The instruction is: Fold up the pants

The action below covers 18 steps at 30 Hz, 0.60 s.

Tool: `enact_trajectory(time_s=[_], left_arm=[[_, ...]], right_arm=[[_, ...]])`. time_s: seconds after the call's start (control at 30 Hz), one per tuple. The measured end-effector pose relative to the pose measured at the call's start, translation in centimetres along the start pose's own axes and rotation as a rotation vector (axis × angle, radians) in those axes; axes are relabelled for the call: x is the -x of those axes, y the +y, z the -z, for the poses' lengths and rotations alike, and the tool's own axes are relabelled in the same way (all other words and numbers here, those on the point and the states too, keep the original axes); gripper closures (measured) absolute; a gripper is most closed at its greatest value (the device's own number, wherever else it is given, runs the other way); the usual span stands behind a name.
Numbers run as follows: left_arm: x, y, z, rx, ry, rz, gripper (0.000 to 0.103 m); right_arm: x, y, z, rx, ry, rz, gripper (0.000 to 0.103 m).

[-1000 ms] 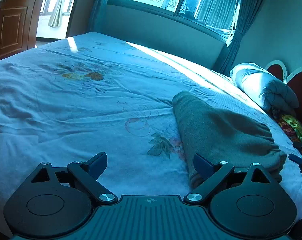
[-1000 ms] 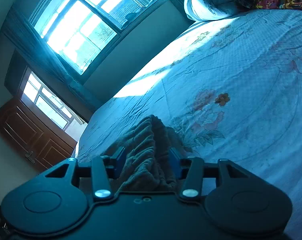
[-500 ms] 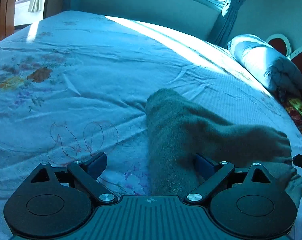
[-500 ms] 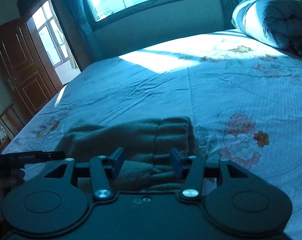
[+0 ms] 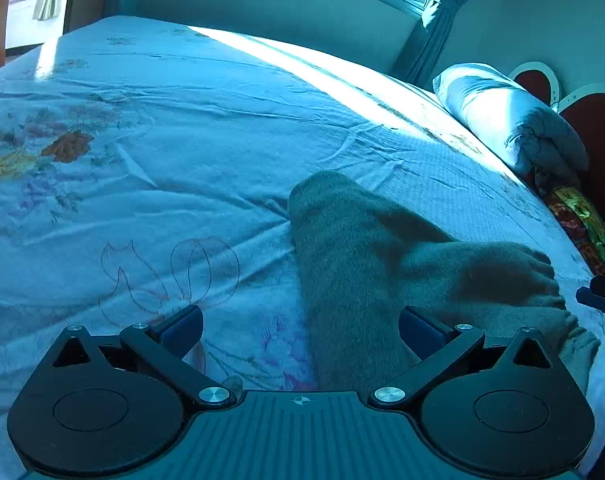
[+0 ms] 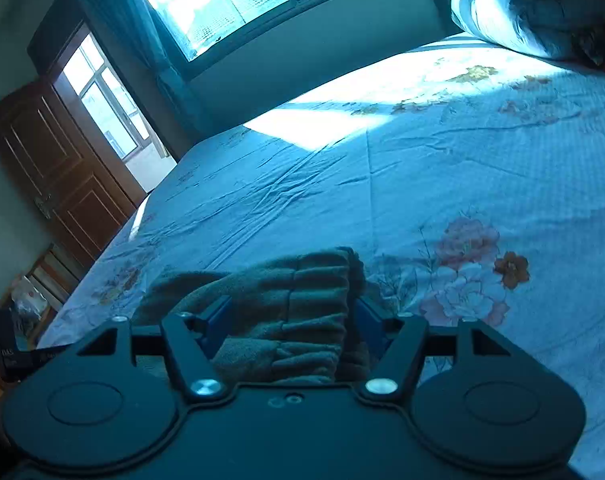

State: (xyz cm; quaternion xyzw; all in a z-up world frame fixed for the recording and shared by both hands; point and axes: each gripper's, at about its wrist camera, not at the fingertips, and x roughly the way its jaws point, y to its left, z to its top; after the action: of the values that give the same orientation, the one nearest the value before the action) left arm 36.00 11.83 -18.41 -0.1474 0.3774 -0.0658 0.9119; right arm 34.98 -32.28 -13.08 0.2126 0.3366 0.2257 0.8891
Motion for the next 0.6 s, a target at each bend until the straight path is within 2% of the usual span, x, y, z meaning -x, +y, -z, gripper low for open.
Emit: enact_trajectory(time_s=[0.07, 0.13, 0.2, 0.23, 0.3, 0.37, 0.47, 0.6], left_arm=[[0.6, 0.9, 1.6, 0.052, 0.023, 0.049, 0.0], [0.9, 1.6, 2.6, 0.111, 0.011, 0.093, 0.0], [0.7, 2.1, 2.6, 0.175, 0.018, 0.13, 0.0], [0.4, 2.2, 2.4, 0.198, 0.03, 0.175, 0.0], [-0.5, 2.2, 2.1, 0.233, 0.066, 0.274, 0.0], [-1.7, 2.2, 2.1, 0.259, 0.106, 0.34, 0.0], [-2.6, 2.6, 2.1, 0.297, 0.121, 0.375, 0.0], [-3.1, 2.8, 1.9, 0.315, 0.133, 0.392, 0.003]], right_arm=[[0.5, -2.6, 1.1, -0.103, 0.022, -0.021, 0.038], [0.3, -4.6, 2.1, -0.2, 0.044, -0.035, 0.038], [-0.5, -6.5, 3.2, -0.314, 0.076, -0.123, 0.038], [-0.9, -7.1, 3.6, -0.359, 0.078, -0.147, 0.038], [-1.3, -7.6, 3.9, -0.4, 0.074, -0.177, 0.038], [-1.5, -7.6, 4.1, -0.42, 0.071, -0.19, 0.038], [-2.1, -7.9, 4.1, -0.466, 0.088, -0.274, 0.035], [-3.0, -8.2, 4.0, -0.487, 0.11, -0.281, 0.035]])
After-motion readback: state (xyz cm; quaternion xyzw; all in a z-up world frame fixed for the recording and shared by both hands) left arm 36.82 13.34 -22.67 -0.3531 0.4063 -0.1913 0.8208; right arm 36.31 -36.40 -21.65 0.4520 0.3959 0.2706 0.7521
